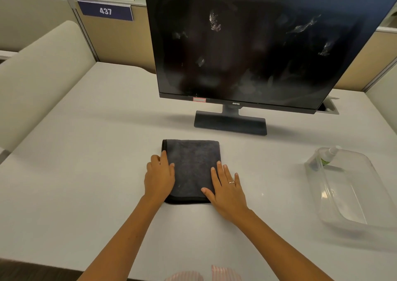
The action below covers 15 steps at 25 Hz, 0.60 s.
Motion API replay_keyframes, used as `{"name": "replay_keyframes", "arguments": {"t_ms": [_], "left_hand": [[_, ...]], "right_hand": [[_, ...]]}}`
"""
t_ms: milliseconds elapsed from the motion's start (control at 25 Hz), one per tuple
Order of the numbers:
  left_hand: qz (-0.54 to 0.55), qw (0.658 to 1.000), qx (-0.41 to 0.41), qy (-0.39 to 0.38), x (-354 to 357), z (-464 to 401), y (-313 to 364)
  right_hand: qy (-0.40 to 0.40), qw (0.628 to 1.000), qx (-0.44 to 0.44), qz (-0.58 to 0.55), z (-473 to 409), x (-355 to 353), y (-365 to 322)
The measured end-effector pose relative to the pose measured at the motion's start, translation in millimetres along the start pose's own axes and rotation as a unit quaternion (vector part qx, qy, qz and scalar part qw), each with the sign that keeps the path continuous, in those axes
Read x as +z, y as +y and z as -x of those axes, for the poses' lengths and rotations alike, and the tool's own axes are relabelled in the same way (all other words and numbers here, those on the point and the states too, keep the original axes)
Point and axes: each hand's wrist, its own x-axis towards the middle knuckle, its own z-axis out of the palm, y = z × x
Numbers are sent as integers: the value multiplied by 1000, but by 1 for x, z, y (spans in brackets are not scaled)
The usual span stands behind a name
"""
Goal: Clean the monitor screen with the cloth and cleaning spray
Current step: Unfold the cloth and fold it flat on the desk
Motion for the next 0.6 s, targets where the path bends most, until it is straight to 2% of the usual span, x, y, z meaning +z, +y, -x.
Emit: {"name": "replay_keyframes", "arguments": {"t_ms": [440, 600], "left_hand": [[-12, 993, 94, -73, 46, 35, 64], [-55, 988, 127, -71, 55, 49, 80]], "right_hand": [[30, 991, 129, -10, 53, -1, 52], [30, 988, 151, -22, 67, -4, 69]]}}
